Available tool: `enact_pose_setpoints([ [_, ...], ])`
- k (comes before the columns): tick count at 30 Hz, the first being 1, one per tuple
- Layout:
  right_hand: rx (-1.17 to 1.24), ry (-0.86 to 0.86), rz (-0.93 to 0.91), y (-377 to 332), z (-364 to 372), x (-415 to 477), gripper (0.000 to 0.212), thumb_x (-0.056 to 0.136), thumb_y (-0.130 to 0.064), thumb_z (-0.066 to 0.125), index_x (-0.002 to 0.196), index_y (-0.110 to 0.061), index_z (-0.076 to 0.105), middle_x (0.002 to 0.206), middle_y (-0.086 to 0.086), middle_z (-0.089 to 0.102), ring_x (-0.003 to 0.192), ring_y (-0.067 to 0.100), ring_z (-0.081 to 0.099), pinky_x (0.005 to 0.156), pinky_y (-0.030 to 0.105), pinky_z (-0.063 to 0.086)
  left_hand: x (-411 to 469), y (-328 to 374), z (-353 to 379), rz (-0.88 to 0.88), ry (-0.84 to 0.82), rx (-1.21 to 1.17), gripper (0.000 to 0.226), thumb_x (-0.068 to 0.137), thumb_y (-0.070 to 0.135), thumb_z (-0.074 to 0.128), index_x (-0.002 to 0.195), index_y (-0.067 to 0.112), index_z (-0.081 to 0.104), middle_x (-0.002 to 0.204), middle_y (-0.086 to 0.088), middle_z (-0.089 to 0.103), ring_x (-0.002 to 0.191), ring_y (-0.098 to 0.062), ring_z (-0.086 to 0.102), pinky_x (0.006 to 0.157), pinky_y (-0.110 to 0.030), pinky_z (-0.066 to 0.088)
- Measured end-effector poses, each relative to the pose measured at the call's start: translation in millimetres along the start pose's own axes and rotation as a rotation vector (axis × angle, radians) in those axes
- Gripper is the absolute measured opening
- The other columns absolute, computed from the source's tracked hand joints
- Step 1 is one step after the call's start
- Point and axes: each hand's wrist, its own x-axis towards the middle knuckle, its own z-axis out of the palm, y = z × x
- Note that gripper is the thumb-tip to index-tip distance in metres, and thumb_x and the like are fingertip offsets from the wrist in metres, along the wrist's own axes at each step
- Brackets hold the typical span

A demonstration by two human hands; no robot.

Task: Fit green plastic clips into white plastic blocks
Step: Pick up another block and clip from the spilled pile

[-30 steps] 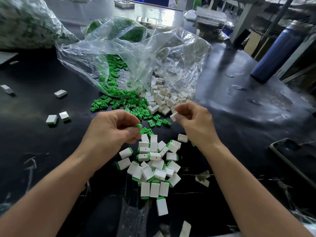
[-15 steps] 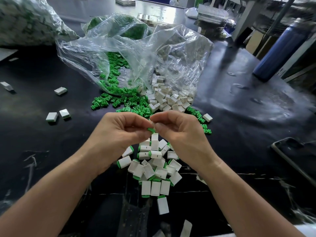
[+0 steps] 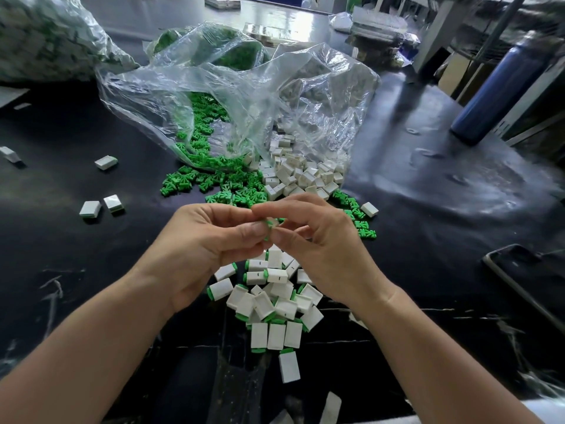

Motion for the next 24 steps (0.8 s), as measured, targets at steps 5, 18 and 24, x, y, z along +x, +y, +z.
enact_pose_setpoints([
  [5,-0.008,-0.014,-0.014,0,-4,2,0.026,0.081,-0.007,0.068,0.096,-0.029,0.069,0.096,-0.005,0.06,0.075,0.004,0.058,0.068,0.013,0.048,1,-2,0,-0.031,-0.015,-0.023,0.012,0.052,0.006,0.066,0.061,0.005,0.073,0.064,-0.011,0.07,0.056,-0.015,0.068,0.05,-0.017,0.052],
  [18,0.137,0.125,0.046,1,-11,4,0.031,0.081,0.0,0.065,0.078,-0.03,0.065,0.075,-0.015,0.066,0.072,0.0,0.062,0.072,0.015,0.049,2,-6,1,0.126,0.064,0.055,0.038,0.045,0.01,0.072,0.082,0.013,0.062,0.064,-0.003,0.069,0.057,-0.018,0.068,0.05,-0.023,0.054],
  [24,0.207,0.131,0.054,-1,-10,4,0.03,0.081,0.003,0.064,0.08,-0.026,0.066,0.074,-0.012,0.065,0.068,-0.001,0.062,0.067,0.015,0.051,1,-6,1,0.134,0.003,0.099,0.027,0.041,0.017,0.073,0.067,0.019,0.075,0.066,-0.006,0.071,0.06,-0.014,0.068,0.055,-0.019,0.053],
])
